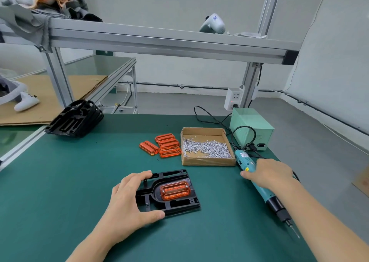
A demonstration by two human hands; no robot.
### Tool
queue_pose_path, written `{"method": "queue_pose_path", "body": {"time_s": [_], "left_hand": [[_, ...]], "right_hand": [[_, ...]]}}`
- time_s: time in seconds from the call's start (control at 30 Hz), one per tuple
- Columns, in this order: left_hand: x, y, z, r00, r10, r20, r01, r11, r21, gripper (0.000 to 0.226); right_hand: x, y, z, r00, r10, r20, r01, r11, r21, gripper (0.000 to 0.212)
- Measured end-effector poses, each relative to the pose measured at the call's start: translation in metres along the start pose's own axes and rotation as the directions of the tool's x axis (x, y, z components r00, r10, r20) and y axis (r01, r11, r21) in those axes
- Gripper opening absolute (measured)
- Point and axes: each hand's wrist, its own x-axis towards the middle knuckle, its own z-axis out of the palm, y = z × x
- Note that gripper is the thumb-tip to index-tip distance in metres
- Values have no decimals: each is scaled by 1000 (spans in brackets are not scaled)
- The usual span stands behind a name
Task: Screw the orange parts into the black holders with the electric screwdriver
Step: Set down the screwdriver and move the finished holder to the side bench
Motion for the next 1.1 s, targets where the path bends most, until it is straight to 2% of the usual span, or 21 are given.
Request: {"method": "queue_pose_path", "body": {"time_s": [0.23,0.4,0.5,0.57,0.63,0.73,0.83,0.93,1.0,1.1], "left_hand": [[0,2,-1,1000,-3,2,3,1000,4,91],[-3,4,-3,1000,-2,4,2,1000,15,89],[-3,6,-4,1000,3,4,-3,1000,26,90],[-2,7,-5,1000,-2,12,2,1000,31,90],[-2,8,-6,1000,-9,17,9,999,33,90],[-3,10,-8,1000,-9,21,8,999,37,91],[-4,13,-9,999,-12,30,11,998,65,94],[-3,13,-10,999,-30,39,26,995,92,105],[-2,13,-10,999,-36,39,31,994,108,111],[0,12,-10,997,-55,62,47,991,126,116]], "right_hand": [[-3,-1,-3,999,-31,-25,32,998,46,44],[-3,3,-3,1000,-28,-6,28,994,103,52],[-8,-2,-5,994,-46,-97,60,989,137,52],[-15,-11,-10,975,-102,-196,139,973,186,49],[-23,-25,-16,934,-195,-299,267,938,220,47],[-36,-47,-22,818,-387,-426,515,823,240,42],[-49,-72,-21,659,-630,-412,739,644,197,50],[-55,-100,-12,500,-797,-338,858,510,64,56],[-54,-118,-6,474,-832,-287,873,486,34,59],[-45,-135,-1,485,-844,-228,870,493,24,59]]}}
